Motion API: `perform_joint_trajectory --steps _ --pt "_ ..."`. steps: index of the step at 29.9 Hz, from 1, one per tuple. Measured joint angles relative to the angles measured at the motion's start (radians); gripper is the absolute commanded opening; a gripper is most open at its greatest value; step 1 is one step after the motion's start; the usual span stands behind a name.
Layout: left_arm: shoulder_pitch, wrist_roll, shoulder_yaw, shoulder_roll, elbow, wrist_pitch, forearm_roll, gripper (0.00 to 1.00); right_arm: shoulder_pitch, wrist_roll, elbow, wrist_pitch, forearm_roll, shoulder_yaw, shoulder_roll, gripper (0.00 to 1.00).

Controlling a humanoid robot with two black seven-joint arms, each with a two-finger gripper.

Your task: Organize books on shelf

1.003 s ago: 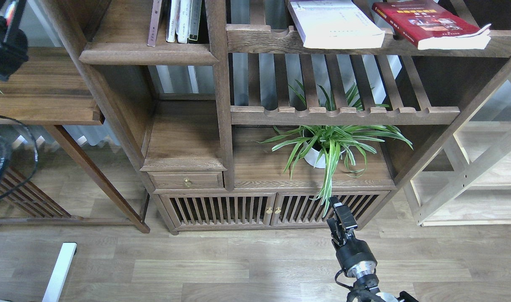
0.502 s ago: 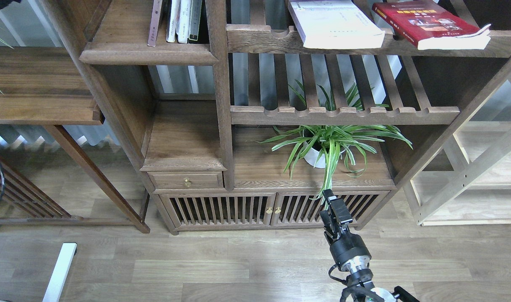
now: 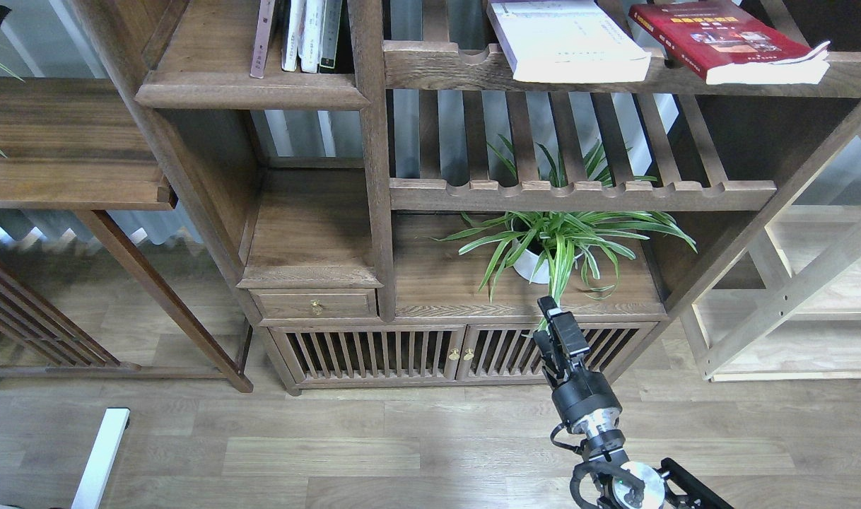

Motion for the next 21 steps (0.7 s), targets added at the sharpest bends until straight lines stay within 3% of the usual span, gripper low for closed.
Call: perform_joint_trajectory --steps 15,21 --pt "0.056 0.0 -0.057 -0.035 -0.008 0.011 -0.065 0.99 0.044 -0.011 0.009 0.0 -0.021 -0.01 -0.018 0.99" --pt "0.151 0.0 -0.06 -0.074 -0.044 0.006 -0.16 0.99 0.044 -0.012 0.01 0.0 -0.021 -0.007 -0.028 0.99"
